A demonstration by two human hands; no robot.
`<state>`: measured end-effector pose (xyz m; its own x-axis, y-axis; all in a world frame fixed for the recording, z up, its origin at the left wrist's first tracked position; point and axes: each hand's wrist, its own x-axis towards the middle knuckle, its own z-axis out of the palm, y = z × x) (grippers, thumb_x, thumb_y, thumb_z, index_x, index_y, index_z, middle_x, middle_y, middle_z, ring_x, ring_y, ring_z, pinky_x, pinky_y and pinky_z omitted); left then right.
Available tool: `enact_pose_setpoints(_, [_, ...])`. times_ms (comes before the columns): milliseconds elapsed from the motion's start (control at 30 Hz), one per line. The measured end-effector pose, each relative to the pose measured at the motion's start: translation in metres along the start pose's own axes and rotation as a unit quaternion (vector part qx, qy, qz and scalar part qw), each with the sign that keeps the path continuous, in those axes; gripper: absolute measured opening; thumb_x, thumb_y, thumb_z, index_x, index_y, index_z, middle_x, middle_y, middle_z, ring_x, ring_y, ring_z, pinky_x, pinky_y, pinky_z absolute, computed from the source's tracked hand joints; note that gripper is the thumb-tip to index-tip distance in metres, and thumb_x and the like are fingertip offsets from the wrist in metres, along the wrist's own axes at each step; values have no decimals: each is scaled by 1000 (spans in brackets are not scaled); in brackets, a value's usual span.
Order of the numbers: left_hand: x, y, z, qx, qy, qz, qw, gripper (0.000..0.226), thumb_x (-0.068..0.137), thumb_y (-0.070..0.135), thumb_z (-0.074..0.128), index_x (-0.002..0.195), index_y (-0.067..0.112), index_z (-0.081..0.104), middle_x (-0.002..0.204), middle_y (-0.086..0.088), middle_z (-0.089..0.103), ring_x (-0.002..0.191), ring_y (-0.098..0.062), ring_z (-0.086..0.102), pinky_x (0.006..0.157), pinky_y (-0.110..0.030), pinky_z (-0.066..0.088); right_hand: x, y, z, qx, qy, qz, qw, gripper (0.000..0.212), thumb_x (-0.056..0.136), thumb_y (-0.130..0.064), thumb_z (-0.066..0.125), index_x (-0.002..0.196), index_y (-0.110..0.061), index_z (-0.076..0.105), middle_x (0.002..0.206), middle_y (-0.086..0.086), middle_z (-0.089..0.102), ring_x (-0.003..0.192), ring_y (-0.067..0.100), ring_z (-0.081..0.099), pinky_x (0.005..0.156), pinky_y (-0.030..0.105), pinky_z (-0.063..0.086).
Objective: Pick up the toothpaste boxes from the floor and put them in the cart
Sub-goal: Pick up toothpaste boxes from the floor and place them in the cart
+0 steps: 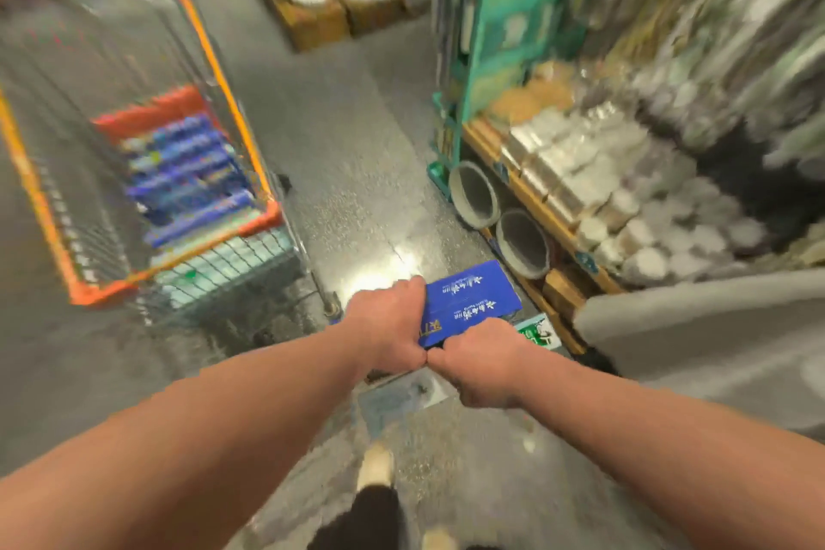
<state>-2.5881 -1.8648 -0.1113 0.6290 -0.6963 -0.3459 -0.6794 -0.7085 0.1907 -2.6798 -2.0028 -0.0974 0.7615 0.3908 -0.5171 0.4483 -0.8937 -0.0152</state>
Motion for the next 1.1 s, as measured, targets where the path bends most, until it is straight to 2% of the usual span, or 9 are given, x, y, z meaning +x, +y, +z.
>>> enact_pose_setpoints(167, [-80, -18, -108, -18, 106, -62, 992, 54, 76, 58, 69, 101, 25, 34, 104, 0, 62, 99, -28, 67, 71, -33, 41, -32, -25, -124, -69, 76, -42, 994, 26, 82, -24, 63, 106, -20, 54, 94, 2, 63, 86, 29, 62, 61, 33, 35])
enact_pose_setpoints(267, [-133, -36, -146, -21, 161, -101, 981, 54, 76, 59, 69, 101, 24, 36, 104, 1, 63, 100, -29, 66, 71, -34, 41, -36, -55, -179, -116, 97, -69, 986, 21, 82, -27, 65, 94, -26, 48, 83, -3, 55, 78, 26, 58, 58, 31, 34])
enact_pose_setpoints(367, [-187, -60, -170, -21, 175, -148, 973, 54, 76, 59, 68, 102, 24, 37, 98, 4, 58, 98, -29, 66, 74, -37, 47, -30, -96, -221, -143, 112, -106, 978, 27, 81, -28, 66, 90, -29, 40, 80, -4, 49, 80, 27, 59, 59, 31, 35])
enact_pose_setpoints(500, [-247, -108, -196, -5, 181, -191, 965, 53, 75, 60, 69, 101, 25, 39, 89, 9, 55, 93, -26, 64, 70, -35, 43, -3, -152, -268, -169, 139, -140, 966, 25, 83, -30, 66, 102, -23, 53, 86, -2, 57, 81, 29, 60, 62, 32, 44])
enact_pose_setpoints(567, [-271, -140, -206, 14, 185, -201, 962, 54, 73, 62, 68, 101, 25, 40, 87, 9, 54, 94, -26, 64, 69, -34, 41, 16, -181, -290, -171, 145, -147, 963, 21, 83, -31, 66, 98, -25, 52, 82, -4, 54, 78, 27, 58, 61, 32, 44])
enact_pose_setpoints(667, [-298, -195, -221, 31, 184, -205, 961, 59, 70, 64, 68, 103, 26, 39, 94, 7, 59, 96, -25, 65, 70, -35, 44, 53, -219, -322, -167, 152, -143, 964, 20, 82, -34, 67, 93, -28, 50, 83, -5, 59, 76, 26, 59, 60, 32, 42])
enact_pose_setpoints(800, [-327, -268, -248, 54, 195, -186, 961, 57, 73, 61, 70, 103, 27, 37, 91, 10, 55, 94, -24, 64, 70, -35, 41, 102, -262, -364, -156, 187, -127, 962, 20, 81, -32, 64, 87, -31, 44, 78, -6, 58, 72, 25, 58, 61, 33, 50])
enact_pose_setpoints(933, [-339, -340, -274, 63, 187, -161, 967, 54, 74, 57, 72, 105, 27, 39, 86, 12, 52, 85, -21, 60, 69, -34, 44, 151, -296, -403, -157, 204, -101, 961, 20, 82, -33, 61, 90, -30, 43, 73, -8, 50, 69, 24, 55, 61, 33, 52])
enact_pose_setpoints(1100, [-315, -415, -297, 63, 184, -112, 975, 57, 74, 58, 72, 106, 25, 39, 89, 9, 55, 81, -20, 57, 67, -34, 44, 203, -308, -447, -160, 166, -48, 972, 25, 81, -34, 63, 98, -32, 45, 84, -8, 56, 81, 26, 61, 62, 32, 46])
